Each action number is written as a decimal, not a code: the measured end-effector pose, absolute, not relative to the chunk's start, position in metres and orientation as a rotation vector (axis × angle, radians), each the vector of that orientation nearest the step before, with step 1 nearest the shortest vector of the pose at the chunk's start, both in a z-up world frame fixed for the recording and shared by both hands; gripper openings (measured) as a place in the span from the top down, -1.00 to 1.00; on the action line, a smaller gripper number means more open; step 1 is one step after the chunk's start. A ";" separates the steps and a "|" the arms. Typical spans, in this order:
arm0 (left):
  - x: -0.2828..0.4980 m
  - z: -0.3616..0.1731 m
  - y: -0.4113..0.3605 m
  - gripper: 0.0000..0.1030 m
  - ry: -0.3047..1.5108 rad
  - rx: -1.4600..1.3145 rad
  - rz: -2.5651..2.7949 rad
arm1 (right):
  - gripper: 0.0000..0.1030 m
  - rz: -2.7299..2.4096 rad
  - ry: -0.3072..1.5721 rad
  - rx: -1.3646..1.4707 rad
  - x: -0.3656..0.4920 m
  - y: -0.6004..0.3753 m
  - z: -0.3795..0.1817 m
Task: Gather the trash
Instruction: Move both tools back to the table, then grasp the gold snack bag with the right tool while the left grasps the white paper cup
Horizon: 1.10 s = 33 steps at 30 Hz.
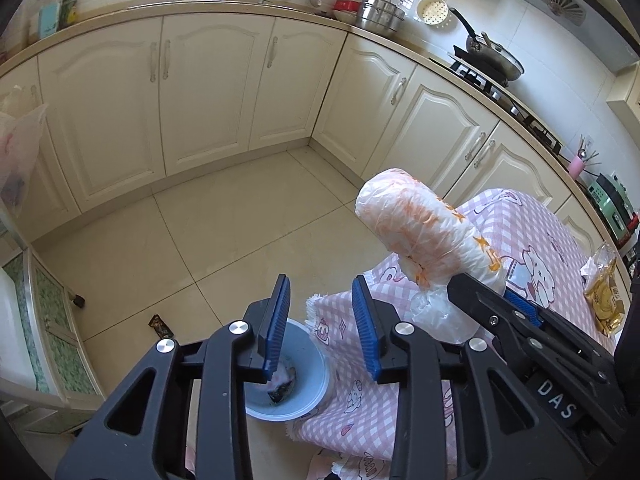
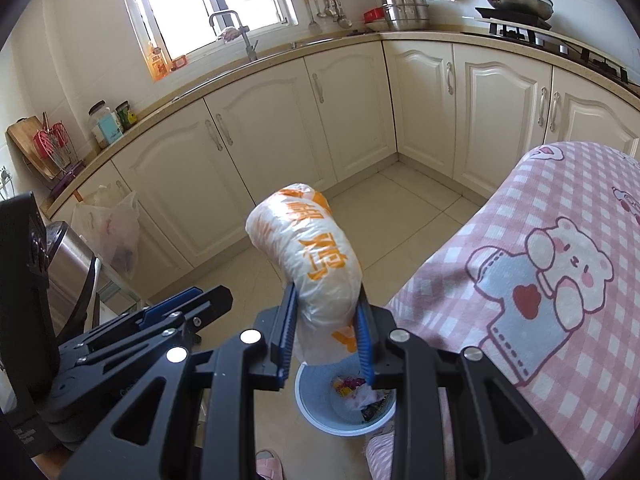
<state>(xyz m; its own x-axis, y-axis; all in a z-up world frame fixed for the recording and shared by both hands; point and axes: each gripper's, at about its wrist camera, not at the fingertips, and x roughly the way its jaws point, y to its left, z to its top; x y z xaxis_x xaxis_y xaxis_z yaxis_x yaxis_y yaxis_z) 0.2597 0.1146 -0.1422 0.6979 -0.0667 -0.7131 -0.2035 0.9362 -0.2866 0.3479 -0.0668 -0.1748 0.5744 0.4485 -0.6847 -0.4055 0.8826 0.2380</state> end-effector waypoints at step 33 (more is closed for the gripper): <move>0.269 -0.063 -0.045 0.22 0.702 -0.274 -0.217 | 0.00 0.045 0.574 0.173 0.295 -0.291 -0.100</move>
